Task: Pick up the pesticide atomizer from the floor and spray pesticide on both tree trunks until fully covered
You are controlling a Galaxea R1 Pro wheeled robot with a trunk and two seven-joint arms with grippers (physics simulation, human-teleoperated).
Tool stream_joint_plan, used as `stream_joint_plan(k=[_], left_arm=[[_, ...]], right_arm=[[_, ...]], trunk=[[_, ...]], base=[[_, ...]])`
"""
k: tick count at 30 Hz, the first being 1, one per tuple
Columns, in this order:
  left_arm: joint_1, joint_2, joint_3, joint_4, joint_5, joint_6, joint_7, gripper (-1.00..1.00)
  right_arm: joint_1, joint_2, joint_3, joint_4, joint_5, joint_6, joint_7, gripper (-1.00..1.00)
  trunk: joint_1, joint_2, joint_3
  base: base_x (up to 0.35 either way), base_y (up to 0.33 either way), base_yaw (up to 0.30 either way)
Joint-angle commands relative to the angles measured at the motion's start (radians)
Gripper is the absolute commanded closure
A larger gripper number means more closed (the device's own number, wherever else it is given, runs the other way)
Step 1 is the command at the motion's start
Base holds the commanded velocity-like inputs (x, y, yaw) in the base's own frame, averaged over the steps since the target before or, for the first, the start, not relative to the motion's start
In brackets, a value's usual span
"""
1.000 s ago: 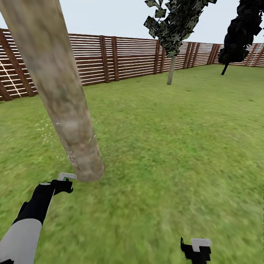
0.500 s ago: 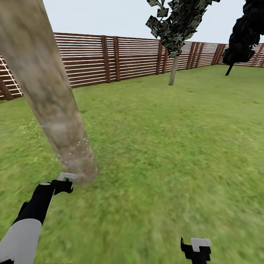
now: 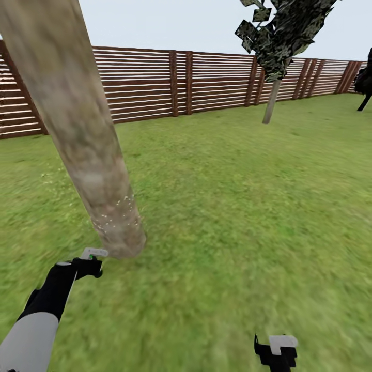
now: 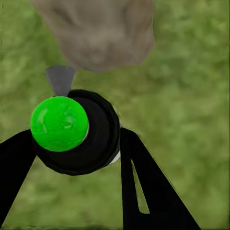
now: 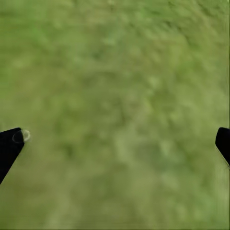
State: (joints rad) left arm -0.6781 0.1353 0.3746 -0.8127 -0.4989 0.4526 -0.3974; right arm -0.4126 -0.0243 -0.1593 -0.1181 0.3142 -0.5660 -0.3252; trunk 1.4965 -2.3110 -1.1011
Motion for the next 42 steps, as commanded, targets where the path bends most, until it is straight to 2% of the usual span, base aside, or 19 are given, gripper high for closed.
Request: stream_joint_plan(k=[1,3,5,7,8,10,12,14,16,17,19,23,25,27,28,30,33,35,42], left_arm=[[0.000,-0.001,0.000,0.003,0.003,0.000,0.021,1.00],[0.000,-0.007,-0.009,-0.008,0.001,0.003,0.056,1.00],[-0.009,-0.010,-0.023,-0.038,0.002,0.023,0.062,1.00],[-0.021,-0.019,-0.033,-0.093,0.004,0.084,0.053,1.00],[-0.039,-0.030,-0.051,-0.136,0.004,0.115,0.017,1.00],[-0.076,-0.037,-0.087,-0.184,0.000,0.185,-0.107,1.00],[-0.107,-0.037,-0.140,-0.210,0.000,0.232,-0.144,1.00],[-0.136,-0.016,-0.158,-0.217,-0.001,0.248,-0.152,1.00],[-0.162,0.061,-0.156,-0.209,0.003,0.253,-0.165,1.00],[-0.166,0.098,-0.155,-0.209,0.002,0.254,-0.208,1.00],[-0.167,0.130,-0.147,-0.215,-0.004,0.254,-0.265,1.00],[-0.171,0.118,-0.155,-0.223,-0.002,0.300,-0.280,1.00],[-0.177,0.116,-0.158,-0.256,0.001,0.315,-0.285,1.00],[-0.188,0.120,-0.180,-0.292,0.000,0.346,-0.365,1.00],[-0.213,0.128,-0.207,-0.297,-0.008,0.391,-0.425,1.00],[-0.225,0.156,-0.233,-0.302,-0.028,0.421,-0.467,1.00],[-0.221,0.172,-0.251,-0.329,-0.032,0.426,-0.486,1.00],[-0.227,0.168,-0.286,-0.367,-0.037,0.437,-0.499,1.00],[-0.231,0.170,-0.287,-0.370,-0.038,0.439,-0.500,1.00]], right_arm=[[0.000,-0.001,0.000,0.000,-0.001,0.000,0.000,-1.00],[0.000,0.000,0.000,0.000,-0.001,0.000,0.000,-1.00],[0.000,-0.001,0.000,0.000,-0.001,0.000,0.000,-1.00],[0.000,-0.002,0.000,0.000,-0.001,0.000,0.000,-1.00],[0.000,-0.002,0.000,0.000,-0.001,0.000,0.000,-1.00],[0.000,-0.005,-0.001,0.000,-0.001,0.000,-0.001,-1.00],[0.000,-0.006,-0.001,0.000,-0.001,0.000,-0.001,-1.00],[0.000,-0.006,-0.002,0.000,-0.001,0.000,-0.001,-1.00],[0.000,-0.006,-0.002,0.000,-0.001,0.000,-0.001,-1.00],[0.000,-0.006,-0.002,0.000,-0.001,0.000,-0.001,-1.00],[0.000,-0.006,-0.002,-0.001,-0.001,0.000,-0.001,-1.00],[0.000,-0.006,-0.002,-0.001,-0.002,0.000,-0.002,-1.00],[0.000,-0.005,-0.002,-0.002,-0.003,0.000,-0.003,-1.00],[0.000,-0.006,-0.002,-0.002,-0.003,0.000,-0.003,-1.00],[0.000,-0.006,-0.002,-0.002,-0.003,0.000,-0.003,-1.00],[0.000,-0.006,-0.002,-0.002,-0.003,0.000,-0.002,-1.00],[0.000,-0.005,-0.001,-0.002,-0.002,0.000,-0.002,-1.00],[0.000,-0.006,-0.002,-0.002,-0.002,0.000,-0.002,-1.00],[0.000,-0.006,-0.002,-0.002,-0.001,0.000,-0.002,-1.00]], trunk=[[0.000,0.000,0.000],[0.000,0.000,0.000],[0.000,0.000,0.000],[0.000,0.000,0.000],[0.000,0.000,0.000],[0.000,0.000,0.000],[0.000,0.000,0.000],[0.000,0.000,0.000],[0.000,0.000,0.000],[0.000,0.000,0.000],[0.000,0.000,0.000],[0.000,0.000,0.000],[0.000,0.000,0.000],[0.000,0.000,0.000],[0.000,0.000,0.000],[0.000,0.000,0.000],[0.000,0.000,0.000],[0.000,0.000,0.000],[0.000,0.000,0.000]], base=[[0.192,-0.156,0.277],[0.069,-0.056,0.277],[0.009,-0.008,0.277],[0.002,-0.001,0.277],[0.000,0.000,0.247],[0.000,0.000,0.061],[0.000,0.000,0.010],[0.000,0.000,0.001],[0.000,0.000,0.000],[0.000,0.000,0.000],[0.000,0.000,0.000],[0.000,0.000,0.020],[0.000,0.000,0.230],[0.000,0.000,0.270],[0.000,0.000,0.190],[0.000,0.000,0.055],[0.023,-0.013,0.016],[0.194,-0.175,0.088],[0.059,-0.249,0.004]])
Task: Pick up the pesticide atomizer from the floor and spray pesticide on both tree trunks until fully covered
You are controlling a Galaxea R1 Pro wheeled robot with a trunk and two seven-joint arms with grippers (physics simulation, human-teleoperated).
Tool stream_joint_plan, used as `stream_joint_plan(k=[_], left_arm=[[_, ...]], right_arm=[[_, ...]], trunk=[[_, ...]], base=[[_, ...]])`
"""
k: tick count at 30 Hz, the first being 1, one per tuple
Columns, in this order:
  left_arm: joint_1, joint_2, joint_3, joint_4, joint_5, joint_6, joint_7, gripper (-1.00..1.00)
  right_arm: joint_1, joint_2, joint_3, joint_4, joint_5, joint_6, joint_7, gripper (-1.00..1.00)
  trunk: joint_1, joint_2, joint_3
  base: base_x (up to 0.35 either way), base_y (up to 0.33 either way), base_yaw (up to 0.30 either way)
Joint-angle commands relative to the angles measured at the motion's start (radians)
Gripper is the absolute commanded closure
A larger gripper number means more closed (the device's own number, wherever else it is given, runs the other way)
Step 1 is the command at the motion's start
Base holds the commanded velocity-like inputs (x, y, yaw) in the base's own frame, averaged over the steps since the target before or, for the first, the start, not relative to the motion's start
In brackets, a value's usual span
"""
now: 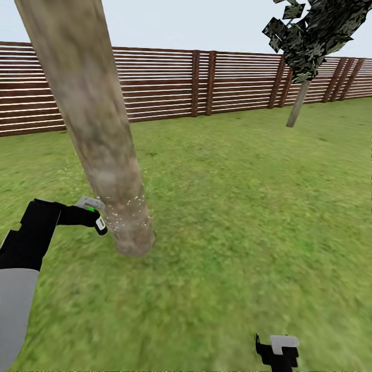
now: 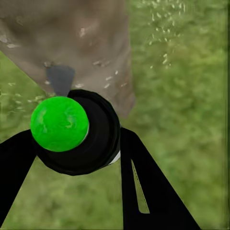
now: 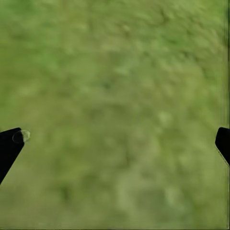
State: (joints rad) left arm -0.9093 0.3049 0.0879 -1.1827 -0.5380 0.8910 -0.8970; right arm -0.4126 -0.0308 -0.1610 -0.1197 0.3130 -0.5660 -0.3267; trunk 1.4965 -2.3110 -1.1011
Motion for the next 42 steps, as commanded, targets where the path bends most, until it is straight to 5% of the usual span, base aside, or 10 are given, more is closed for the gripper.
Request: stream_joint_plan(k=[1,8,13,24,32,42], left_arm=[[0.001,0.001,0.001,0.000,0.001,0.000,0.000,1.00],[-0.005,0.003,0.004,-0.001,0.001,0.002,0.000,1.00],[-0.066,0.011,-0.002,-0.013,0.003,0.089,-0.001,1.00],[-0.072,0.009,-0.003,-0.037,-0.003,0.094,0.000,1.00],[-0.072,-0.006,-0.005,-0.037,-0.023,0.095,0.000,1.00],[-0.064,0.012,-0.003,-0.037,-0.027,0.094,0.002,1.00]], right_arm=[[0.000,0.000,0.000,0.000,0.000,0.000,0.000,-1.00],[0.000,0.000,0.000,0.000,-0.001,0.000,0.000,-1.00],[0.000,0.000,0.000,0.000,-0.002,0.000,0.000,-1.00],[0.000,0.001,0.000,0.000,-0.002,0.000,0.000,-1.00],[0.000,-0.001,0.000,0.000,0.000,0.000,0.000,-1.00],[0.000,0.000,0.000,0.000,-0.002,0.000,-0.001,-1.00]], trunk=[[0.000,0.000,0.000],[0.000,0.000,0.000],[0.000,0.000,0.000],[0.000,0.000,0.000],[0.000,0.000,0.000],[0.000,0.000,0.000]], base=[[-0.100,-0.272,0.000],[-0.124,-0.268,0.005],[-0.032,-0.272,0.229],[-0.163,-0.235,0.255],[0.250,-0.160,0.010],[0.212,-0.147,0.080]])
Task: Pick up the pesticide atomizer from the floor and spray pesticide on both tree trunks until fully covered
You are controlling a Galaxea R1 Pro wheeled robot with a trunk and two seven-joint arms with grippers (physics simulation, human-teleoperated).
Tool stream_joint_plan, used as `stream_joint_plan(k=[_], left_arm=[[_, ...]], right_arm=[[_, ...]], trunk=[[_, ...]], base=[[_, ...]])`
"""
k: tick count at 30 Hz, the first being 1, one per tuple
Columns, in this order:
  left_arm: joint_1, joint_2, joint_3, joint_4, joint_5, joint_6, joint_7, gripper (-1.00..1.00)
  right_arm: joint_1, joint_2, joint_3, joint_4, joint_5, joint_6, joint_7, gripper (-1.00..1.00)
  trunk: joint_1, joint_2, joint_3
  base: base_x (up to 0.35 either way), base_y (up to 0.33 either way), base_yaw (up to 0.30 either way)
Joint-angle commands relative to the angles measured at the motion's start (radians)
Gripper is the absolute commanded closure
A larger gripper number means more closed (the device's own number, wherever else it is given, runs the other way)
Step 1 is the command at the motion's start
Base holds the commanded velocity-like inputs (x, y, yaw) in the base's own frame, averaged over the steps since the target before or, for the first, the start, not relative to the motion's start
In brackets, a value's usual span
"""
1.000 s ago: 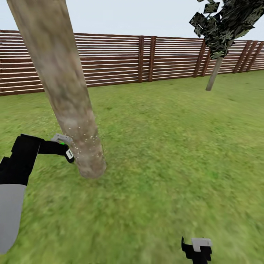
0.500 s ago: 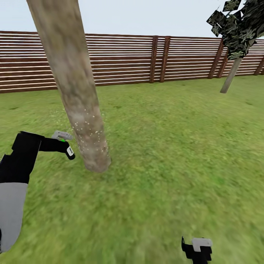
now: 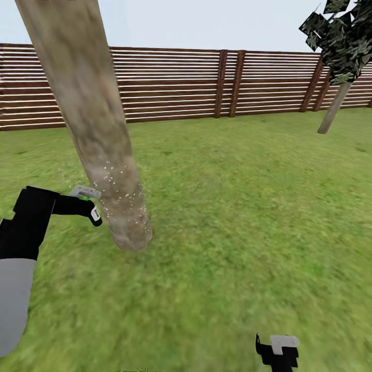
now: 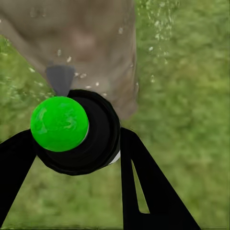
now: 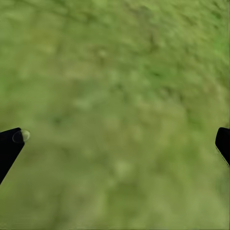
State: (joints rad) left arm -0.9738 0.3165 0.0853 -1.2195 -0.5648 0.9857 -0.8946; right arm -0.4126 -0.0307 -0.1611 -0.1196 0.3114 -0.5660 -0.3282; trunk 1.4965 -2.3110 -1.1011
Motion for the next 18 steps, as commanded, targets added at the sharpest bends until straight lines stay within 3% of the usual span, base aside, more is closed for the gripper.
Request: stream_joint_plan(k=[1,12,15,18], left_arm=[[0.006,0.000,-0.001,0.000,0.000,-0.001,0.000,1.00],[0.011,-0.008,-0.006,0.001,-0.002,-0.002,0.006,1.00],[0.011,-0.018,0.000,0.003,-0.053,-0.002,0.006,1.00],[0.011,-0.021,0.000,0.011,-0.061,-0.002,0.006,1.00]], right_arm=[[0.000,0.000,0.000,0.000,0.000,0.000,0.000,-1.00],[0.000,0.000,0.000,0.000,0.000,0.000,0.001,-1.00],[0.000,0.000,0.000,-0.001,0.000,0.000,0.001,-1.00],[0.000,0.000,0.000,-0.001,0.000,0.000,0.001,-1.00]], trunk=[[0.000,0.000,0.000],[0.000,0.000,0.000],[0.000,0.000,0.000],[0.000,0.000,0.000]], base=[[0.007,-0.270,0.271],[0.001,-0.273,0.277],[0.000,-0.273,0.168],[0.000,-0.273,0.014]])
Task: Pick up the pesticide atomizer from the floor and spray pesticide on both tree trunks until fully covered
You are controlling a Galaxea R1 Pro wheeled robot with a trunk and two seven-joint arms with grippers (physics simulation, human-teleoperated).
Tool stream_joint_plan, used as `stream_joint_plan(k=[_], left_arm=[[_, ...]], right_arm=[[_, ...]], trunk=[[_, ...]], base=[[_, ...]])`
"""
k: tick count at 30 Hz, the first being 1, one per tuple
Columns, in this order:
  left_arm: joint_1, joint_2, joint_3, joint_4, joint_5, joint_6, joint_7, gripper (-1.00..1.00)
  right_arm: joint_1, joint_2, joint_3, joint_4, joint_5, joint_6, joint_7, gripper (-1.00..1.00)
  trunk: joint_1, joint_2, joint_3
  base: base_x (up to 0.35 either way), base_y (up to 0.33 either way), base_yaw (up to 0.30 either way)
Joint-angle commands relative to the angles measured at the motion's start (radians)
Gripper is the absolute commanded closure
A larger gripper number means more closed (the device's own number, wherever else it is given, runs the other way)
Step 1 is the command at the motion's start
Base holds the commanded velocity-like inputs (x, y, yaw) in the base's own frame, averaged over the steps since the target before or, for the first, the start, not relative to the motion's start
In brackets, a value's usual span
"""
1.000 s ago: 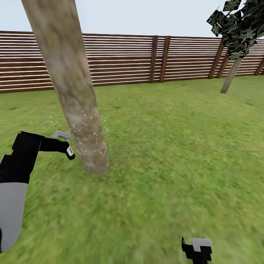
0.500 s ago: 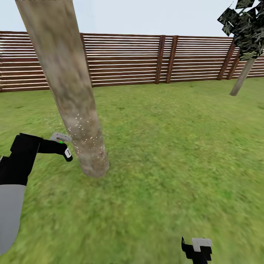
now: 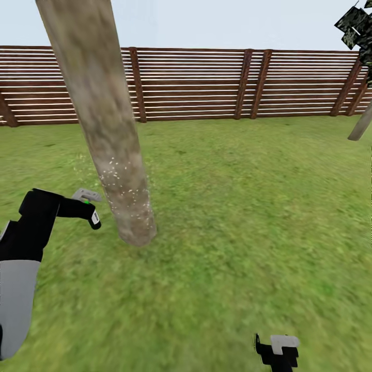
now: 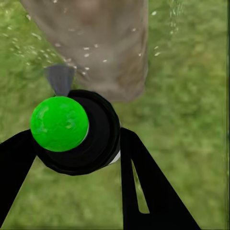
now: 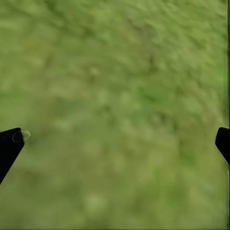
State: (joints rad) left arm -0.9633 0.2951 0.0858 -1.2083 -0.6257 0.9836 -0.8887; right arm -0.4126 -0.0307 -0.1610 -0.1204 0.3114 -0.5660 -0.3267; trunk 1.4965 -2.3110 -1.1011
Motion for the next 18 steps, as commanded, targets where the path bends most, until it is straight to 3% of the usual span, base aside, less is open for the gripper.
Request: stream_joint_plan(k=[1,7,10,13,14,16,18], left_arm=[[0.000,-0.001,0.000,0.001,0.000,0.000,-0.001,1.00],[0.003,0.002,0.002,0.007,0.004,-0.004,0.000,1.00],[0.042,0.000,0.000,0.008,0.006,-0.005,-0.002,1.00],[0.059,-0.034,0.003,0.008,0.006,-0.006,-0.002,1.00],[0.068,-0.035,0.006,0.016,0.004,-0.009,-0.001,1.00],[0.090,-0.024,0.021,0.037,0.001,-0.015,-0.002,1.00],[0.100,0.011,0.041,0.049,0.000,-0.017,-0.002,1.00]], right_arm=[[0.000,0.000,0.000,0.000,0.000,0.000,0.000,-1.00],[0.000,0.000,0.000,0.001,0.000,0.000,0.000,-1.00],[0.000,0.000,0.000,0.001,0.000,0.000,0.000,-1.00],[0.000,0.000,0.000,0.001,0.000,0.000,0.000,-1.00],[0.000,0.000,0.000,0.001,0.000,0.000,0.000,-1.00],[0.000,0.000,0.000,0.001,0.000,0.000,0.000,-1.00],[0.000,0.000,0.000,0.001,0.000,0.000,0.000,-1.00]], trunk=[[0.000,0.000,0.000],[0.000,0.000,0.000],[0.000,0.000,0.000],[0.000,0.000,0.000],[0.000,0.000,0.000],[0.000,0.000,0.000],[0.000,0.000,0.000]], base=[[0.000,-0.273,0.003],[0.000,-0.273,0.000],[0.027,-0.273,0.000],[0.074,-0.273,0.000],[0.080,-0.273,0.000],[0.080,-0.273,0.000],[0.081,-0.273,0.000]])
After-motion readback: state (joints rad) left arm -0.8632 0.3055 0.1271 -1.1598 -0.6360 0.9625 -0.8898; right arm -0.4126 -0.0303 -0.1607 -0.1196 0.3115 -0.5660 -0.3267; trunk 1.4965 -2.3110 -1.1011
